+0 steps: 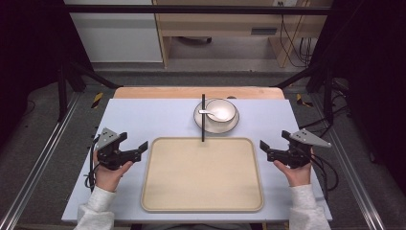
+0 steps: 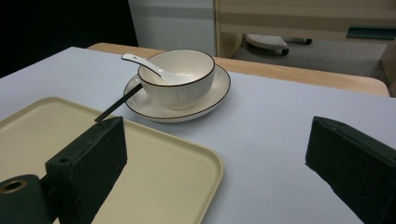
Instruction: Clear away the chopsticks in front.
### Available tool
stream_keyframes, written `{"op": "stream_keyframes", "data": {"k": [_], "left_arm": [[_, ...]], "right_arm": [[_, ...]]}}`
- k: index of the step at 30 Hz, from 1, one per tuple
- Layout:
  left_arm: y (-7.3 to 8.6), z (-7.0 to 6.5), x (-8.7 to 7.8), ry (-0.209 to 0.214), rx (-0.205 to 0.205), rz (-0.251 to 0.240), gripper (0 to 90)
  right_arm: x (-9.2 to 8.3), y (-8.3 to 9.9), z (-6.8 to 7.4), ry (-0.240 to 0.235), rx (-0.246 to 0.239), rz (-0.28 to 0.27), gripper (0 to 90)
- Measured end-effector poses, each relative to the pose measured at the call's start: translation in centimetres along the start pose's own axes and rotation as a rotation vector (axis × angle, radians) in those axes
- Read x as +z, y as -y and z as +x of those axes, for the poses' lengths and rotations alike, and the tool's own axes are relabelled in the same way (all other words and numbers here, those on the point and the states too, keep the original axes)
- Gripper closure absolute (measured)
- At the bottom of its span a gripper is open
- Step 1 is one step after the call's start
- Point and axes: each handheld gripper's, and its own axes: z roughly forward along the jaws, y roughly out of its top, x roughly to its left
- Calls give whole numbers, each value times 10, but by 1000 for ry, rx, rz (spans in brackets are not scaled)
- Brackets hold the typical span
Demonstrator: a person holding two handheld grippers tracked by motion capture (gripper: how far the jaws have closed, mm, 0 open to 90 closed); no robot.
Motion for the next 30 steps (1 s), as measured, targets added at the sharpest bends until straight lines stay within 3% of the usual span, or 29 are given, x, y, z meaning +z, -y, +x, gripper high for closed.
{"op": "stream_keyframes", "data": {"k": [9,15,22,30], "left_arm": [[-5,-11,13,27,22,12,120],[-20,-22,30,39,50,14,127],[-42,-36,59,49,80,30,134],[-52,-41,91,57,66,54,147]], "right_arm": [[0,0,3,4,-3,11,57],[1,-5,9,1,-26,10,62],[3,-7,12,-3,-26,22,76],[7,-8,13,9,-25,34,76]]}}
